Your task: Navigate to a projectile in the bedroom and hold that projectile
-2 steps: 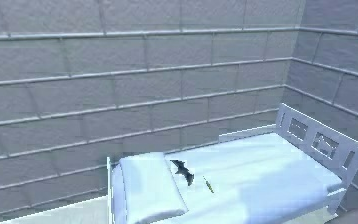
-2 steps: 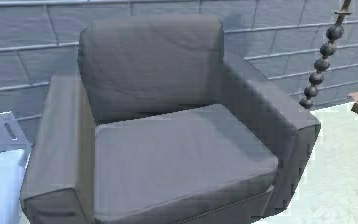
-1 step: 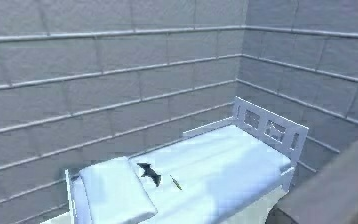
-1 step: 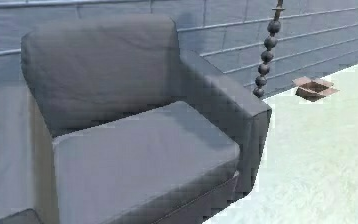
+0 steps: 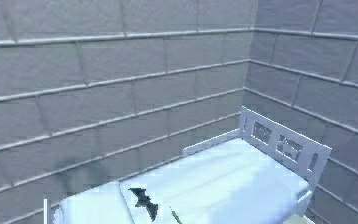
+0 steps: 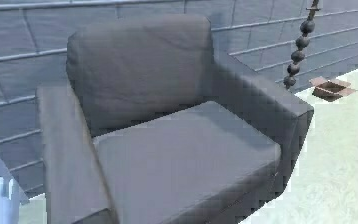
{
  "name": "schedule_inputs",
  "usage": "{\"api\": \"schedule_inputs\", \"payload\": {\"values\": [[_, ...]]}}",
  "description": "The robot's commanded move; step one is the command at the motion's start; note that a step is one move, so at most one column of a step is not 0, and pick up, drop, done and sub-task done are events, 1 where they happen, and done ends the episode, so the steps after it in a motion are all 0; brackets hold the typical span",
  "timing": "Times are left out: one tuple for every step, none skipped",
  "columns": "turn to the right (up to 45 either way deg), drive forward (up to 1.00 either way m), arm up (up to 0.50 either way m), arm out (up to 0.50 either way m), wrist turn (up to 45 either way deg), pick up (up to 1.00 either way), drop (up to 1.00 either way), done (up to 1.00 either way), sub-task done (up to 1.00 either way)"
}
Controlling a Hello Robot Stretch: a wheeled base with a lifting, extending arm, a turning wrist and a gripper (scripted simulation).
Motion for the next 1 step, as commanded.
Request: {"api": "schedule_inputs", "payload": {"values": [[-45.0,0.00,0.00,0.00,0.0,0.00,0.00,0.00,0.00]]}}
